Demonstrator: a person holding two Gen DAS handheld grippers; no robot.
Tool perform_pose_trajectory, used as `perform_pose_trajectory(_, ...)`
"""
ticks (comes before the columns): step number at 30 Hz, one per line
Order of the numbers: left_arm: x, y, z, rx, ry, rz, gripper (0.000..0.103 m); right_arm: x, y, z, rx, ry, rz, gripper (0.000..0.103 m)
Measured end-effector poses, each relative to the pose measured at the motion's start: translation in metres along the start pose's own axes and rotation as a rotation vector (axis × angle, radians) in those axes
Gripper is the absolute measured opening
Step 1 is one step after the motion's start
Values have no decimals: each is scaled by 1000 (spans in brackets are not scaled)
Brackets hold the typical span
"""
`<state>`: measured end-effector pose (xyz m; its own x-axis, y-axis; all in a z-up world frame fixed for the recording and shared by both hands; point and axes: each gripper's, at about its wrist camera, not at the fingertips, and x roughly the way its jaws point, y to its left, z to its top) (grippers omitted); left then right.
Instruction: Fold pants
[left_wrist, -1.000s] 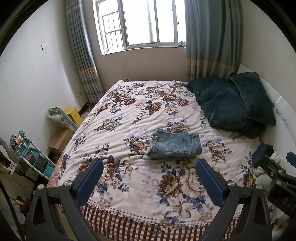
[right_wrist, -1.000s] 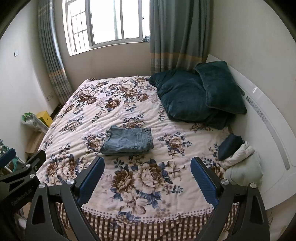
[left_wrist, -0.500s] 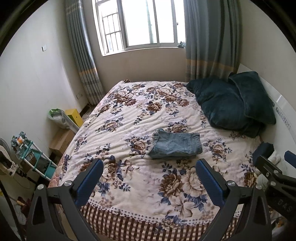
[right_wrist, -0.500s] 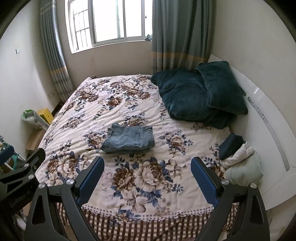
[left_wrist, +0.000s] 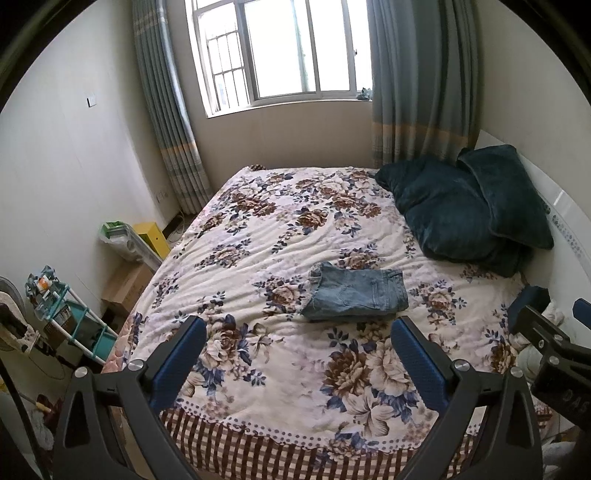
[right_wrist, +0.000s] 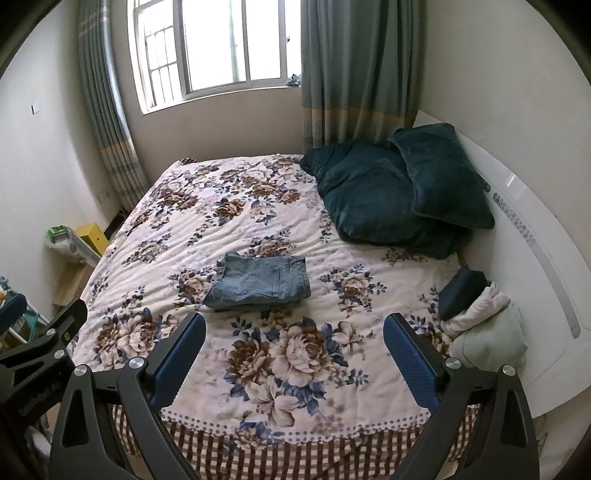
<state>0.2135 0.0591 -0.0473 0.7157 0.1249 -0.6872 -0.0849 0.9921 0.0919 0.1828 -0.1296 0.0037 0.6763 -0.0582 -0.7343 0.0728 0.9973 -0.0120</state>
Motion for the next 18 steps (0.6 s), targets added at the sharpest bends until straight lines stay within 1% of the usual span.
perform_pose_trajectory(12, 0, 1, 0, 9, -14, 8, 102, -1, 0, 2, 7, -19, -2, 99)
perform_pose_trajectory(18, -1, 2, 0, 8, -15, 10, 103, 0, 1, 1, 6, -11, -3, 99)
